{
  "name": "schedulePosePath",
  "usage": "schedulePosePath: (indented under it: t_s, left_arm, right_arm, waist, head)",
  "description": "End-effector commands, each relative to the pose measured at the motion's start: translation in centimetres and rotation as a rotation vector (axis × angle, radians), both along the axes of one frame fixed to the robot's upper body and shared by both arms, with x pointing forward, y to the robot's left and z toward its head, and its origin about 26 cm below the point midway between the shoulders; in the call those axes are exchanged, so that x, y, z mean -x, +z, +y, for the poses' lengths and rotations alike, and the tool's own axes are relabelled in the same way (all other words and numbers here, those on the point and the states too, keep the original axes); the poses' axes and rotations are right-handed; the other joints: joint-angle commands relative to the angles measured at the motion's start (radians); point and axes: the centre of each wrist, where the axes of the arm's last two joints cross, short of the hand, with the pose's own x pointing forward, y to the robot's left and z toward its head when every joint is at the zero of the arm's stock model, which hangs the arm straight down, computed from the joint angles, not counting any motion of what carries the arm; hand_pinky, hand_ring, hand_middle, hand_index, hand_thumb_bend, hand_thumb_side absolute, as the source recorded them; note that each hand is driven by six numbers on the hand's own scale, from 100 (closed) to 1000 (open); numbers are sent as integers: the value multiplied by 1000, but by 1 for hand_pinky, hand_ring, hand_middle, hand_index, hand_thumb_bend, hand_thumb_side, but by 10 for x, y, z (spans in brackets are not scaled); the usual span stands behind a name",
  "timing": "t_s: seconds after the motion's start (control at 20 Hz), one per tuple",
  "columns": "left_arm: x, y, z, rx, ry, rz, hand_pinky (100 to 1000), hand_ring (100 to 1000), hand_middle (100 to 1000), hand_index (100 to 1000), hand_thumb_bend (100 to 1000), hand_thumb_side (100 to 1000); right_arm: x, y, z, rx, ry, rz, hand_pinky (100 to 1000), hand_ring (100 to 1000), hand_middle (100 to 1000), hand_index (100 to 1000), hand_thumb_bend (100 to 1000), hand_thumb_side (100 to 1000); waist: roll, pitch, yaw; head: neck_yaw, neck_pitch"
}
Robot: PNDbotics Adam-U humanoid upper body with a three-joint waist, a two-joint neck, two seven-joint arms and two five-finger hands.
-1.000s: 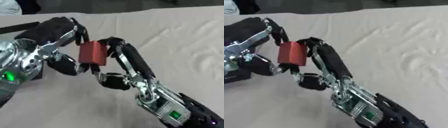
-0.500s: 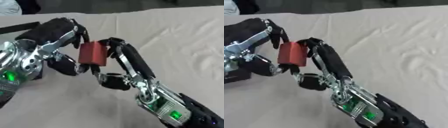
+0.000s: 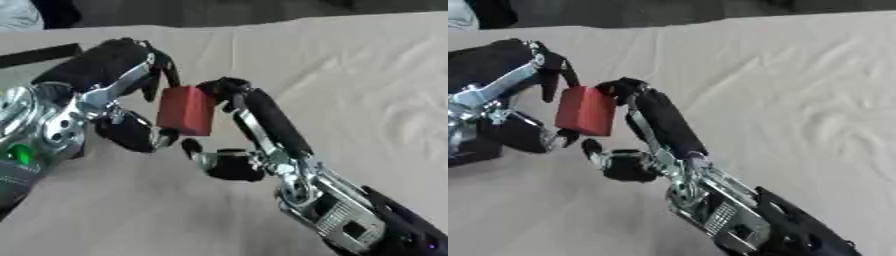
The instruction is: Pick up the objects with one hand, pass them to the other hand, and then place them into the box on the other side of the table.
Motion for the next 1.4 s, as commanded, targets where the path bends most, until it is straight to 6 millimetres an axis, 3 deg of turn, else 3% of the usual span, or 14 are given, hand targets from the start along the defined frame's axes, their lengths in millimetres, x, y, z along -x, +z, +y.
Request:
schedulePosePath:
  t_s: [0.05, 0.9, 1.4]
  left_arm:
    - [1, 13, 7, 7, 32, -56, 676, 543, 327, 393, 336, 100]
    - [3, 14, 22, 14, 67, -61, 661, 531, 310, 376, 349, 100]
    - [-3, 16, 63, 103, 242, -131, 654, 519, 304, 369, 330, 100]
  right_arm:
    - [3, -1, 1, 67, 44, -19, 709, 781, 646, 809, 608, 129]
    - [1, -1, -3, 126, -75, 15, 722, 810, 686, 861, 573, 228]
    - [2, 3, -7, 104, -99, 12, 721, 810, 686, 861, 563, 236]
  waist:
    - [1, -19, -1]
    - [1, -19, -6]
    - [-1, -17, -6]
  head:
    - [3, -6]
    - [4, -5]
    - [21, -6]
